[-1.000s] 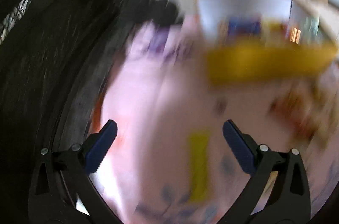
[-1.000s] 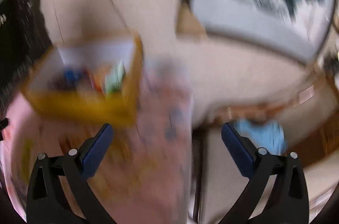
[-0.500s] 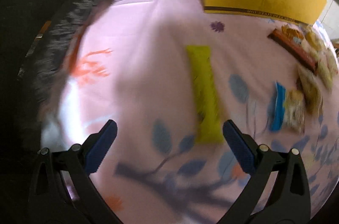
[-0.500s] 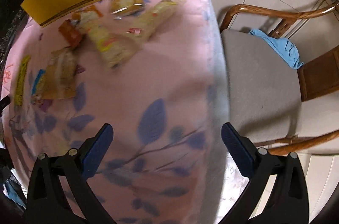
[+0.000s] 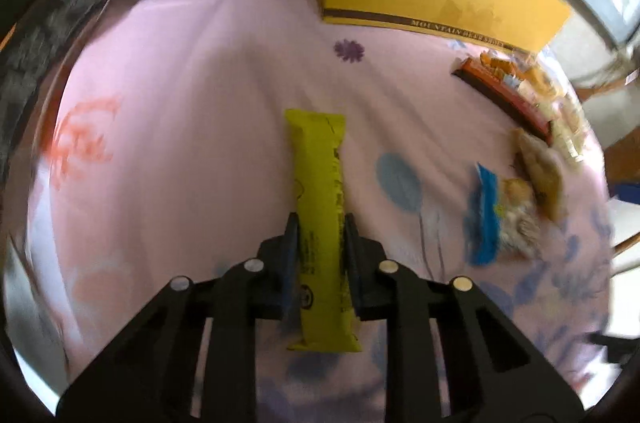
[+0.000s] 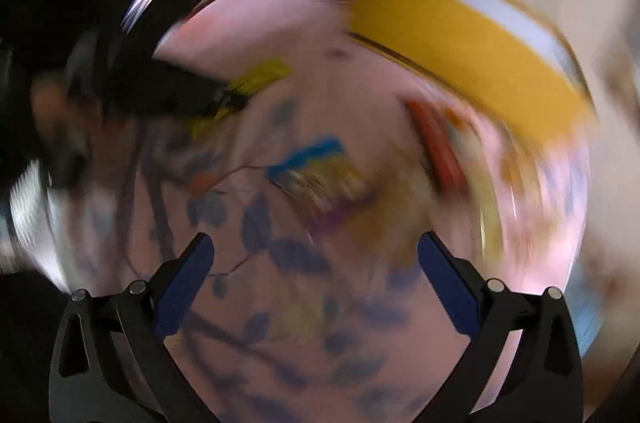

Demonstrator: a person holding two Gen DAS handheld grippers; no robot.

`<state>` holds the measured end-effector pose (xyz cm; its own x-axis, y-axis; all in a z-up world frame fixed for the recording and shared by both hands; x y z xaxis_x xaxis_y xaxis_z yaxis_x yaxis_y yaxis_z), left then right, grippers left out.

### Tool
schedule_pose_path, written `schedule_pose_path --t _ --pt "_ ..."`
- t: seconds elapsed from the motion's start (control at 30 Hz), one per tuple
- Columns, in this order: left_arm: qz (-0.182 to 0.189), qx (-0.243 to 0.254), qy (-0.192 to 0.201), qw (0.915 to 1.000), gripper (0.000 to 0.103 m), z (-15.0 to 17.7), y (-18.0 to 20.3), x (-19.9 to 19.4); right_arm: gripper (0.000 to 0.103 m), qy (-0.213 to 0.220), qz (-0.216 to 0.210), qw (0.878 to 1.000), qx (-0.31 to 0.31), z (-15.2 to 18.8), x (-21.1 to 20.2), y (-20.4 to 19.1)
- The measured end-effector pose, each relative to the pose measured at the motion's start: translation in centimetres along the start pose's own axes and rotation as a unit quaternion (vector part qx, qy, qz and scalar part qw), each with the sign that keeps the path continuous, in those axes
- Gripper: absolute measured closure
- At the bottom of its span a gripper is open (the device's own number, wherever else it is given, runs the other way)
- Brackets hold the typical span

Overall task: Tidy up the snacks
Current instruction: 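Grasp the yellow stick snack with the left gripper while the right grasps the cartoon-boy bag, then carry the yellow stick snack and cartoon-boy bag over the yellow box and release both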

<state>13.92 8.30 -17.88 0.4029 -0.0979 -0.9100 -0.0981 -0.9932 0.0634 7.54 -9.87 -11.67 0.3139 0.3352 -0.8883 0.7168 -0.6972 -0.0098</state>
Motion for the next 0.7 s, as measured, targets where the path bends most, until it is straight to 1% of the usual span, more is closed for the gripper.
schedule_pose_path --t 0.03,0.07,0.1,0.13,0.17,0.2,0.23,0.27,0.3,0.33,0.37,0.4,0.43,0.47,0.5,0.53,0.57,0.6,0.63,0.67,0.7 --pt "0.019 -0.012 0.003 0.9998 0.082 0.6 -0.5 -0.8 0.001 -0.006 -0.01 0.998 -0.056 -0.9 0.9 -0.6" --pt "0.024 -0.02 0.006 0.9995 0.082 1.1 -0.9 -1.5 0.001 -0.011 -0.02 0.995 -0.096 -1.6 1.7 -1.0" --pt "0.023 -0.026 0.01 0.9993 0.082 1.7 -0.9 -2.4 0.001 -0.026 -0.031 0.991 -0.126 -2.4 2.9 -1.2" --pt "0.017 -0.031 0.018 0.9992 0.082 2.1 -1.1 -3.2 0.001 -0.042 -0.04 0.989 -0.139 -3.0 4.0 -0.9" --pt "0.017 -0.034 0.027 0.9989 0.082 2.5 -1.2 -4.2 0.001 -0.056 -0.049 0.987 -0.14 -3.6 5.0 -0.5" --pt "0.029 -0.034 0.043 0.9981 0.082 3.1 -1.2 -5.5 0.001 -0.068 -0.062 0.987 -0.13 -4.1 6.1 0.2" --pt "0.039 -0.034 0.056 0.9971 0.082 3.3 -1.4 -6.5 0.001 -0.071 -0.067 0.988 -0.121 -4.4 7.1 1.0" --pt "0.044 -0.036 0.065 0.9963 0.082 3.7 -1.5 -7.5 0.001 -0.076 -0.056 0.989 -0.116 -4.5 7.7 1.5" --pt "0.044 -0.037 0.067 0.9961 0.082 4.2 -1.8 -8.4 0.004 -0.101 -0.042 0.988 -0.108 -4.3 8.9 2.4" --pt "0.042 -0.038 0.065 0.9963 0.082 4.6 -2.0 -8.8 0.007 -0.112 -0.031 0.988 -0.102 -4.0 9.6 3.1" --pt "0.037 -0.039 0.061 0.9967 0.082 4.9 -2.3 -9.1 0.01 -0.103 -0.037 0.99 -0.085 -3.9 9.5 3.4" --pt "0.031 -0.038 0.058 0.9971 0.082 5.2 -2.6 -9.2 0.023 -0.101 -0.042 0.993 -0.045 -3.6 9.3 3.8" --pt "0.026 -0.038 0.055 0.9974 0.082 5.6 -2.8 -9.2 0.043 -0.101 -0.045 0.994 -0.015 -3.3 8.9 3.8" --pt "0.024 -0.038 0.054 0.9975 0.082 6.0 -3.1 -9.4 0.046 -0.095 -0.036 0.995 -0.001 -2.9 8.4 3.4" --pt "0.019 -0.039 0.047 0.9979 0.082 6.4 -3.4 -9.2 0.048 -0.093 -0.002 0.996 0.006 -2.6 7.8 2.7" --pt "0.017 -0.039 0.038 0.9984 0.082 6.7 -3.6 -9.0 0.05 -0.086 0.013 0.996 0.019 -2.2 7.4 2.2" --pt "0.017 -0.037 0.032 0.9987 0.082 6.9 -3.8 -8.9 0.05 -0.071 0.002 0.996 0.048 -2.0 6.8 2.1" --pt "0.016 -0.034 0.027 0.999 0.082 7.1 -3.9 -8.7 0.05 -0.051 -0.016 0.994 0.092 -1.6 6.1 2.0" --pt "0.014 -0.028 0.026 0.9992 0.082 7.2 -3.9 -8.7 0.05 -0.04 -0.019 0.992 0.119 -1.4 5.6 2.0" --pt "0.012 -0.023 0.026 0.9993 0.082 7.3 -3.7 -8.9 0.05 -0.02 -0.02 0.988 0.152 -1.2 4.8 1.9" --pt "0.011 -0.02 0.027 0.9994 0.082 7.3 -3.6 -9.0 0.05 -0.004 -0.024 0.985 0.173 -1.2 4.1 2.0"
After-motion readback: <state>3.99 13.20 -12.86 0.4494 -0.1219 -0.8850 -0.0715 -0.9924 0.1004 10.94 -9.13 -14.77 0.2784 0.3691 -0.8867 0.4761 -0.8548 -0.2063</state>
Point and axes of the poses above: each gripper's, at about its wrist camera, not at the fingertips, and x roughly the way its jaws point, y to its right, z to its underside, the point moved 1 cm from there along x, roughly the way its jaws point, and after that the axes turned 4 degrees about -z, right-handed, at the moved point
